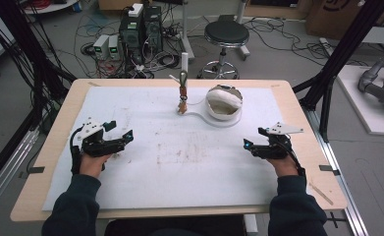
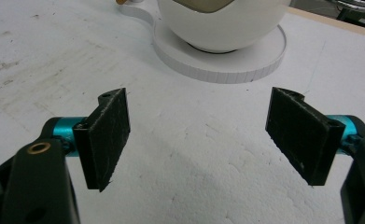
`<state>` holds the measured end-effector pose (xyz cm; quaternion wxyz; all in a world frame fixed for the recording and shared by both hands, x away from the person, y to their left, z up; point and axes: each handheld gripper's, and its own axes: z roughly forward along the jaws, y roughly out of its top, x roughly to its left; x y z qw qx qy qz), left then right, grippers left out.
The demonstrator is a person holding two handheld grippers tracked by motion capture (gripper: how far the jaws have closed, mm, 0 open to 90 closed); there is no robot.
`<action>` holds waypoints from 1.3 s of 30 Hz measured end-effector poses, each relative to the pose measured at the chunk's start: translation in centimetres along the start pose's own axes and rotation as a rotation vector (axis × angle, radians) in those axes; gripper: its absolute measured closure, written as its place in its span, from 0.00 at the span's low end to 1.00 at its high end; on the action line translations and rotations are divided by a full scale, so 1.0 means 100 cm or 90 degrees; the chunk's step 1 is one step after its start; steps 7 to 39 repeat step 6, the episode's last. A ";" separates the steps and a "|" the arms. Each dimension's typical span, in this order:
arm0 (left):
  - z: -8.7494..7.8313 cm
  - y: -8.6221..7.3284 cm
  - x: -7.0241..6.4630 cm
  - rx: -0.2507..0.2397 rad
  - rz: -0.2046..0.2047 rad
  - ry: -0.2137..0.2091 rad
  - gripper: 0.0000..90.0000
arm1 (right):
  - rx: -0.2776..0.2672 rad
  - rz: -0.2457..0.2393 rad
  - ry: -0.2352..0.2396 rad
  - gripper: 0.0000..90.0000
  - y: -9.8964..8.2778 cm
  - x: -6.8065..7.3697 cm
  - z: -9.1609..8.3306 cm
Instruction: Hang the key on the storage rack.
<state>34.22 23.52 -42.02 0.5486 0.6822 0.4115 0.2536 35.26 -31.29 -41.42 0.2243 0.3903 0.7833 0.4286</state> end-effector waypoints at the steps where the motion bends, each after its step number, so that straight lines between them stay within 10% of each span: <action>1: 0.000 0.000 0.000 0.000 -0.002 0.001 0.22 | 0.000 -0.002 -0.001 0.25 0.000 0.000 0.000; 39: 0.001 -0.001 0.001 0.002 -0.006 -0.001 0.22 | -0.001 0.004 -0.003 0.25 -0.001 -0.002 0.000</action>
